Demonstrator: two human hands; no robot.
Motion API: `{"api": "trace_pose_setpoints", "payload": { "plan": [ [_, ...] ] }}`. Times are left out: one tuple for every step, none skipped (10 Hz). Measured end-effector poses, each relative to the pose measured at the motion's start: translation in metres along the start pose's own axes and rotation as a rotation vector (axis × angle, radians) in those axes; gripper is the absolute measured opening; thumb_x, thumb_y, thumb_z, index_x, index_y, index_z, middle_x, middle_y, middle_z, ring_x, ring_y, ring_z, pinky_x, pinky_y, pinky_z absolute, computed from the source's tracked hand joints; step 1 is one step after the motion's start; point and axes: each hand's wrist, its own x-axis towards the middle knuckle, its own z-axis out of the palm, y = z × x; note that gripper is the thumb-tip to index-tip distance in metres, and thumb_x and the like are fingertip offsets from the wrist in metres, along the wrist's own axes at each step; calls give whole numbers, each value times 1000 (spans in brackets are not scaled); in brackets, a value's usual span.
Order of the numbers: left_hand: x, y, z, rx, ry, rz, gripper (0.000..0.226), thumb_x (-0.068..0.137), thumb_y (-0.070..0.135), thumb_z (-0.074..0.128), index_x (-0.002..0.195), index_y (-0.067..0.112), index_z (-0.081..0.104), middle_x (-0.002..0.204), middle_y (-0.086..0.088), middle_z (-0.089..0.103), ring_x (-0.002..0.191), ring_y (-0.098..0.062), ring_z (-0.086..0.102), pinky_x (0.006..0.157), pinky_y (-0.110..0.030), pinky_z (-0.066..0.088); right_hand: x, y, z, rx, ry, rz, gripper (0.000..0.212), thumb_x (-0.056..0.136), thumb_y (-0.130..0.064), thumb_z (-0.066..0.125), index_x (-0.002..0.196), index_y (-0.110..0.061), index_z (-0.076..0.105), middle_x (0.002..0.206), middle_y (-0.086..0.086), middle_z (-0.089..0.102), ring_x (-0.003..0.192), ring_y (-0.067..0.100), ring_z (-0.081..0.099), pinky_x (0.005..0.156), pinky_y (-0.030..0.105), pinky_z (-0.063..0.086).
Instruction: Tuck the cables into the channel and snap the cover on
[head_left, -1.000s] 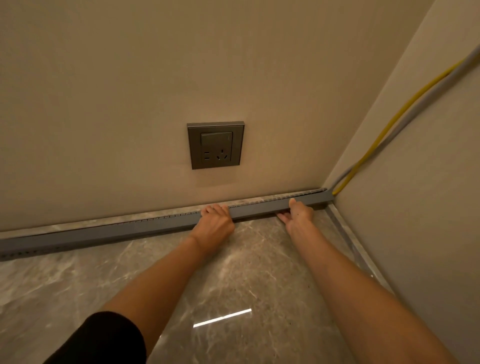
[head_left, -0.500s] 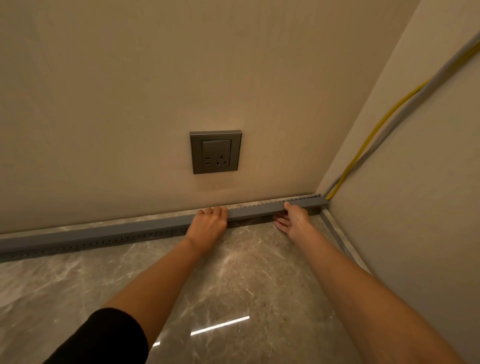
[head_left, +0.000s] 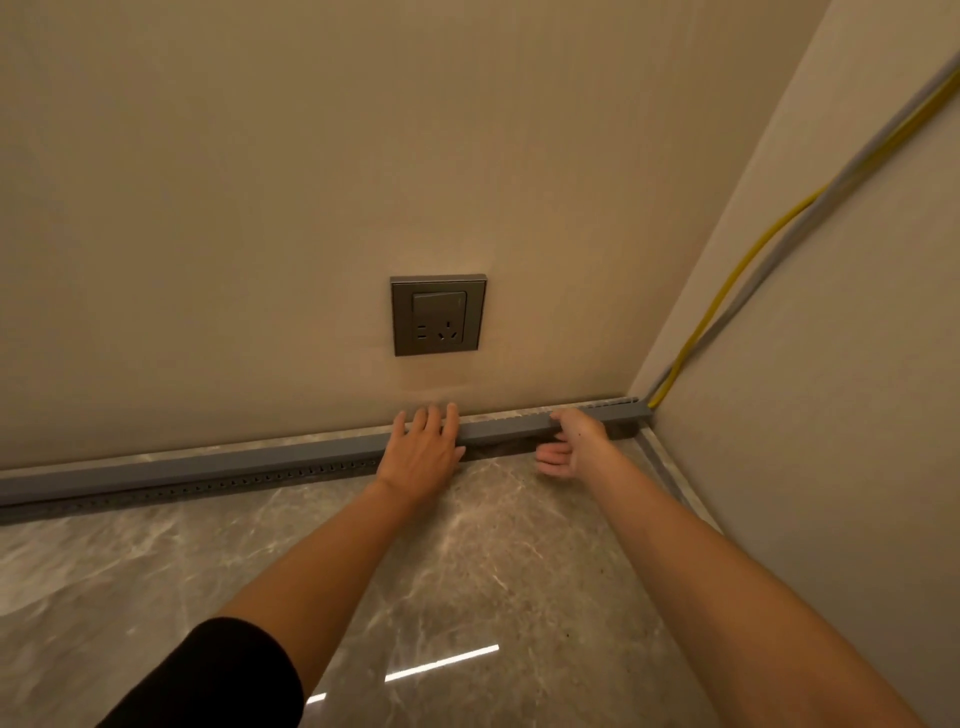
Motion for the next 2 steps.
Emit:
{"api": "trace_pose_setpoints", "payload": {
  "plan": [
    [-8, -4, -16, -23, 51, -22, 42, 100, 30, 26, 135, 6, 32, 139, -15, 40, 129, -29, 38, 111, -41, 26, -22, -6, 3, -63, -58, 27, 38, 97, -22, 45, 126, 2, 45, 126, 26, 54, 114, 35, 57, 80, 41, 49],
    [-12, -8, -31, -81, 117, -54, 29, 97, 15, 33, 122, 6, 44, 127, -15, 49, 116, -30, 47, 101, -38, 36, -41, -8, 9, -132, -120, 24, 37, 98, -19, 42, 128, 3, 45, 129, 24, 54, 119, 33, 55, 86, 39, 48]
  ]
}}
